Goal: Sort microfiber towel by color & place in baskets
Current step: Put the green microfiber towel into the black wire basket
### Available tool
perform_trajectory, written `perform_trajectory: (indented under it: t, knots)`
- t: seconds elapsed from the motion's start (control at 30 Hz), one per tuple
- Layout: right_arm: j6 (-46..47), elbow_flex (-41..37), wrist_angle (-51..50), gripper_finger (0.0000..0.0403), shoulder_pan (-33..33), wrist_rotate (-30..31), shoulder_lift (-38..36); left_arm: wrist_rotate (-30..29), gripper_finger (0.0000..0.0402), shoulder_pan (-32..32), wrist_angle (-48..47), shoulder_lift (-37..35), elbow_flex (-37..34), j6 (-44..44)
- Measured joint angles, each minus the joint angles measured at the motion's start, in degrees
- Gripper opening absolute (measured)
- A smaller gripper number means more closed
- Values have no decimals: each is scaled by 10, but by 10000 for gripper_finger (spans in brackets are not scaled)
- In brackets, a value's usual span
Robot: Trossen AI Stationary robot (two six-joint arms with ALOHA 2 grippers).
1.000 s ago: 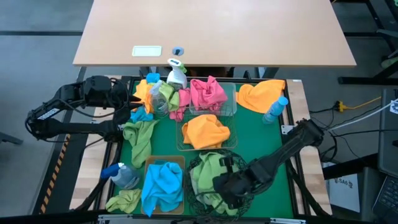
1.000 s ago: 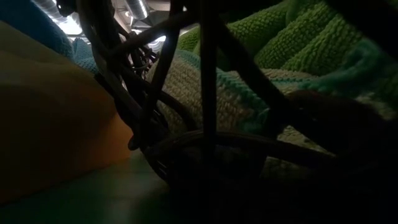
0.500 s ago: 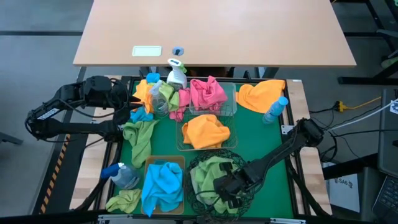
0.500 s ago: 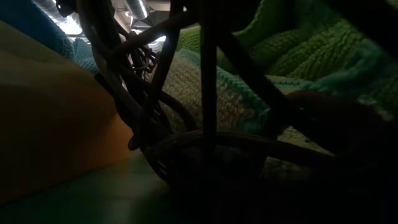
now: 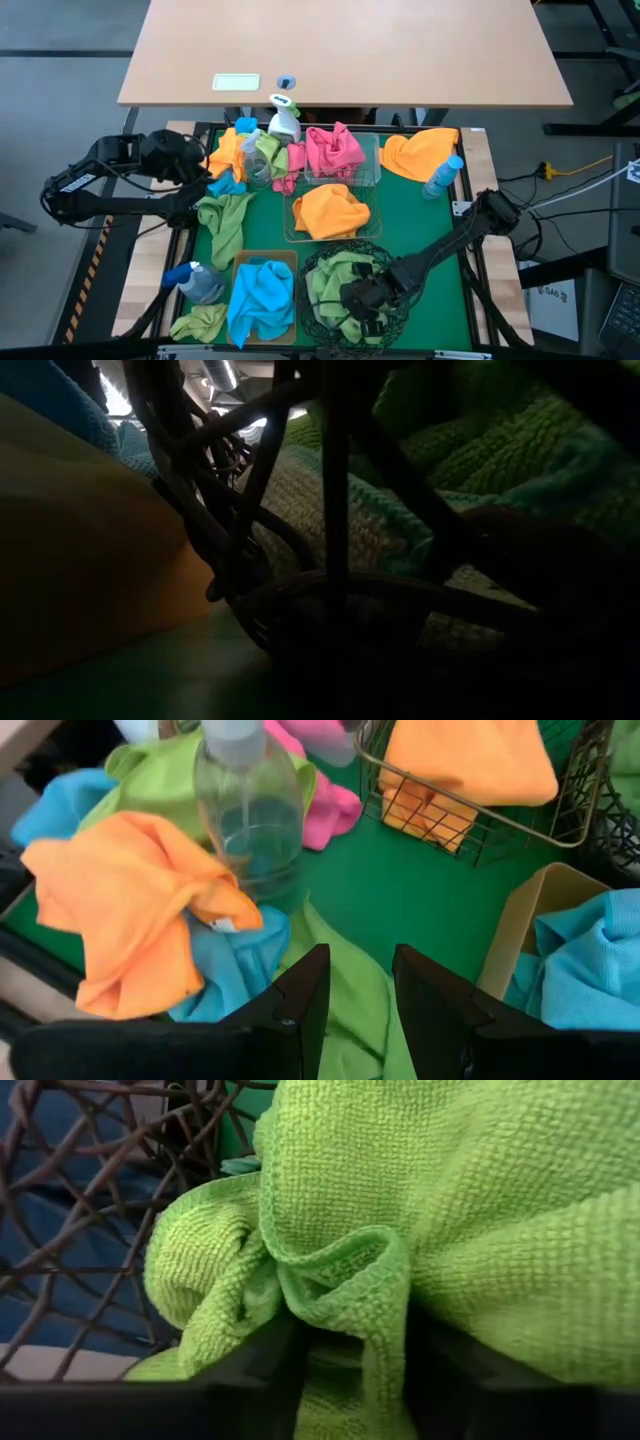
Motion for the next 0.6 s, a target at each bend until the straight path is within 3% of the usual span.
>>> perform_trajectory:
  t: [0.23, 0.6]
  knots:
    - [0, 12, -6, 220, -8, -63, 0, 0, 108, 0, -1, 0, 0, -8]
    - [0, 104, -83, 230, -31, -77, 0, 0, 108, 0, -41, 0, -6, -86]
